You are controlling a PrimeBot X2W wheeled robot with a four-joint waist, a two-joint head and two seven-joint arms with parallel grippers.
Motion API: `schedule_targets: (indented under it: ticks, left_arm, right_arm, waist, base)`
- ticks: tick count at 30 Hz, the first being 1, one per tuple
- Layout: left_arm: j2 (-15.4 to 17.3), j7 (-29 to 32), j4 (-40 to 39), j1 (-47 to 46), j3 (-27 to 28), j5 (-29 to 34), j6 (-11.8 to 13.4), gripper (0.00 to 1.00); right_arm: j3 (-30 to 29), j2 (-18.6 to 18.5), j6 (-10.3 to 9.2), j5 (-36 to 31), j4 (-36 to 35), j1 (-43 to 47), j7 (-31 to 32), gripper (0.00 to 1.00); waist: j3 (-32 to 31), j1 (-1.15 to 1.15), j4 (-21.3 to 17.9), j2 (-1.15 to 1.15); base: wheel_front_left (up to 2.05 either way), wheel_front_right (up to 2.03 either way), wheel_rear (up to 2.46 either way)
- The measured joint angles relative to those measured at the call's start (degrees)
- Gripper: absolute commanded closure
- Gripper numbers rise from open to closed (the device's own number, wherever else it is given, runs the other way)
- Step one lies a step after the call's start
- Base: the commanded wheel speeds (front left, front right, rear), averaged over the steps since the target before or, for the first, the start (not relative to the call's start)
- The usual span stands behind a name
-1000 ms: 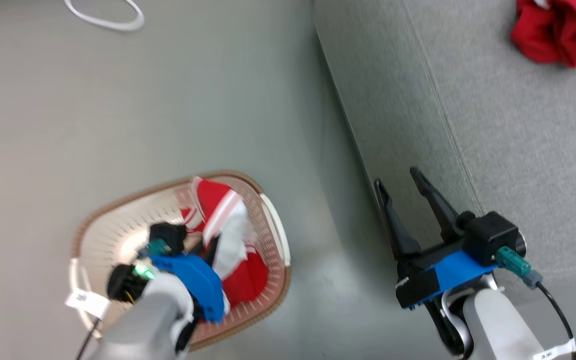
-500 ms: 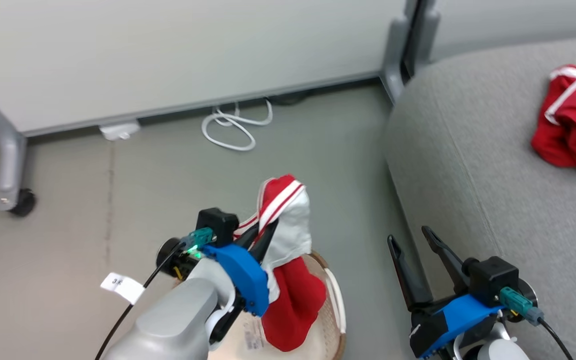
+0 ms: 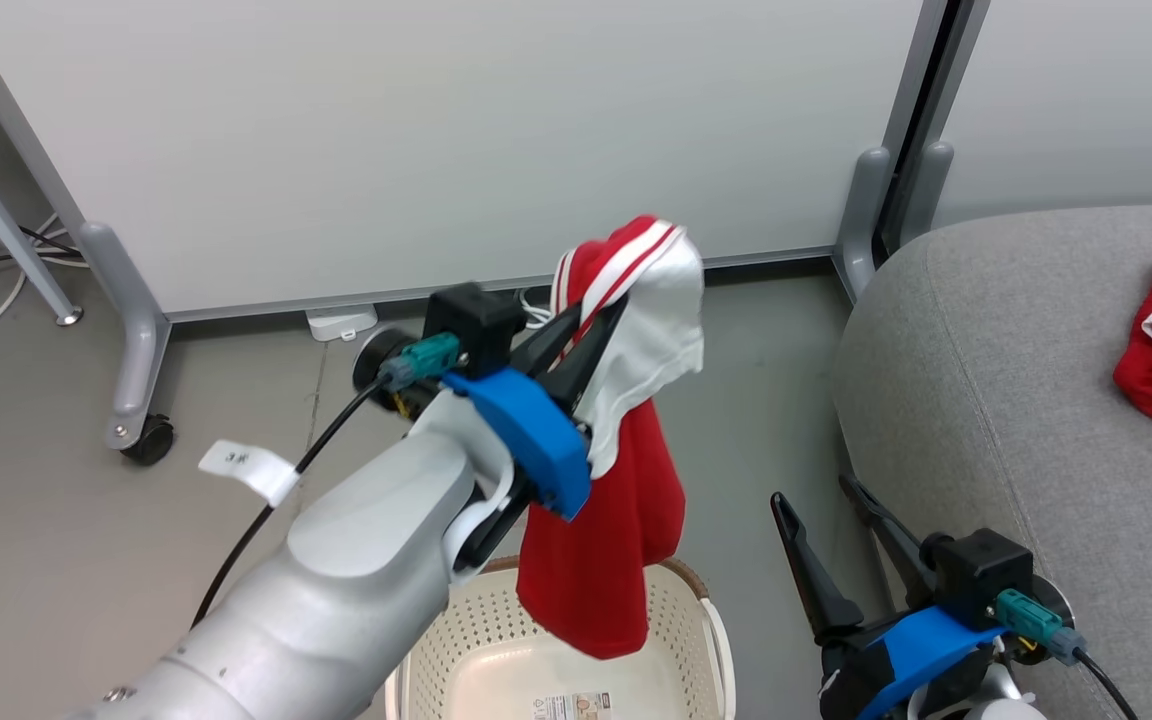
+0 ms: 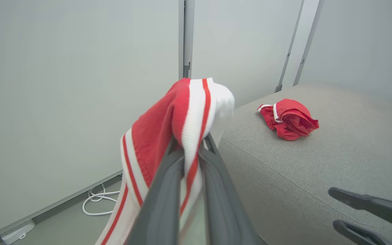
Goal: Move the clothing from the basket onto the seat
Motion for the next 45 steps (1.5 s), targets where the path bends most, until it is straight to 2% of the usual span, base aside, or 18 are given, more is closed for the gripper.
schedule_targets:
  ticks: [13, 26, 34, 40, 45]
  left_arm:
    - [-3.01, -0.01, -0.8, -7.37, 0.79, 1.99, 0.0, 1.0]
    - [-4.35, -0.01, -0.59, -7.56, -0.74, 1.45, 0.0, 1.0]
    - [-4.85, -0.01, -1.07, -7.8, -1.44, 1.44, 0.0, 1.0]
    - [-5.09, -0.01, -1.3, -7.97, -2.1, 1.26, 0.0, 1.0]
    - [-5.27, -0.01, -1.75, -8.47, -3.0, 0.96, 0.0, 1.0]
  right_arm:
    - [1.8, 0.0, -0.01, 0.43, 0.47, -0.05, 0.92, 0.0]
    - [3.39, 0.0, -0.01, -0.02, 1.93, -1.86, 2.26, 0.0]
    - [6.71, -0.01, -0.01, 0.21, 7.91, -8.93, 4.26, 0.0]
    - [9.31, 0.0, -0.01, 2.71, 15.07, -14.59, 4.39, 0.0]
    - [10.28, -0.01, -0.01, 2.32, 21.21, -19.13, 3.77, 0.0]
  waist:
    - [-1.59, 0.01, -0.02, 0.0]
    - [-1.2, 0.01, -0.2, 0.0]
    - [-0.4, 0.01, -0.07, 0.0]
    - [-0.04, 0.01, 0.37, 0.0]
    - [0.23, 0.01, 0.78, 0.0]
  base:
    - [0.0, 0.0, 0.0]
    - [0.0, 0.0, 0.0]
    - [0.0, 0.0, 0.0]
    - [0.0, 0.0, 0.0]
    - [0.0, 0.0, 0.0]
